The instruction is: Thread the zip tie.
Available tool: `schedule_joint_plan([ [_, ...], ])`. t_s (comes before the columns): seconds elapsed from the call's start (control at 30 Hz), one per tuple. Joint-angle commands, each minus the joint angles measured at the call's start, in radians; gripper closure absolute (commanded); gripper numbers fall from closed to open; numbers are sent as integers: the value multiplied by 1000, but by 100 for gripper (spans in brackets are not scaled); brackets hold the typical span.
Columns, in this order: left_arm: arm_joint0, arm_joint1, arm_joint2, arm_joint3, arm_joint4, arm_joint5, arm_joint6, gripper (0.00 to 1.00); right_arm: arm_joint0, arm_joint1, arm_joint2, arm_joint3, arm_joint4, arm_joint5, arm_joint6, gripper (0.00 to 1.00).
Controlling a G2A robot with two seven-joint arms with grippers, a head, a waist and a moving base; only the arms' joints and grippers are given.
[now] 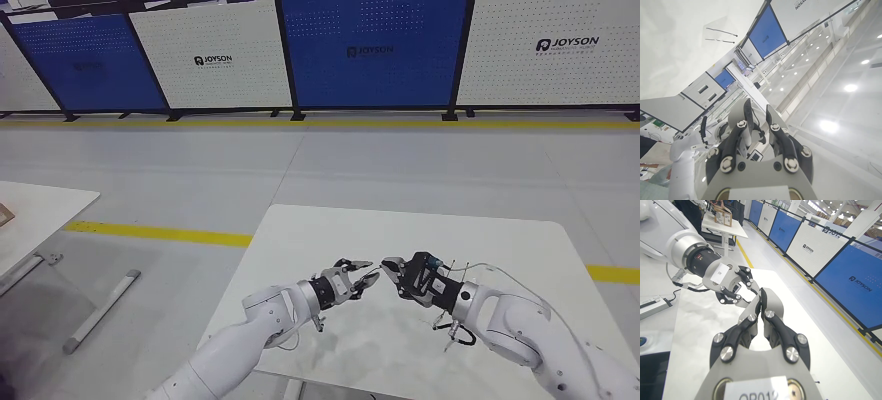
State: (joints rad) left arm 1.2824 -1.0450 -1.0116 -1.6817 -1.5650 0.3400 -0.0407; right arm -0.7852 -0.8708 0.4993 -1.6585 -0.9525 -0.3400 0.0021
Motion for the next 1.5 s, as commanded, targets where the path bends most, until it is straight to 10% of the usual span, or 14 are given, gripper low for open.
schedule_joint_plan([
  [0.0, 0, 2, 0, -1, -1, 0, 1, 88, 0, 0, 0, 0, 0, 0, 0, 100],
  [0.63, 11, 9, 2, -17, 24, 0, -9, 100, -30, -3, 25, -7, -3, 10, 6, 100],
  [0.8, 14, 8, 2, -18, 31, 0, -9, 100, -60, -6, 61, -15, -3, 8, 7, 0],
  [1.23, 28, 1, 50, -42, 342, -122, 106, 100, -217, -1, 214, 11, 232, 99, -53, 0],
  [1.47, 30, -6, 37, -37, 253, -108, 83, 100, -248, 0, 250, 14, 281, 149, -30, 0],
])
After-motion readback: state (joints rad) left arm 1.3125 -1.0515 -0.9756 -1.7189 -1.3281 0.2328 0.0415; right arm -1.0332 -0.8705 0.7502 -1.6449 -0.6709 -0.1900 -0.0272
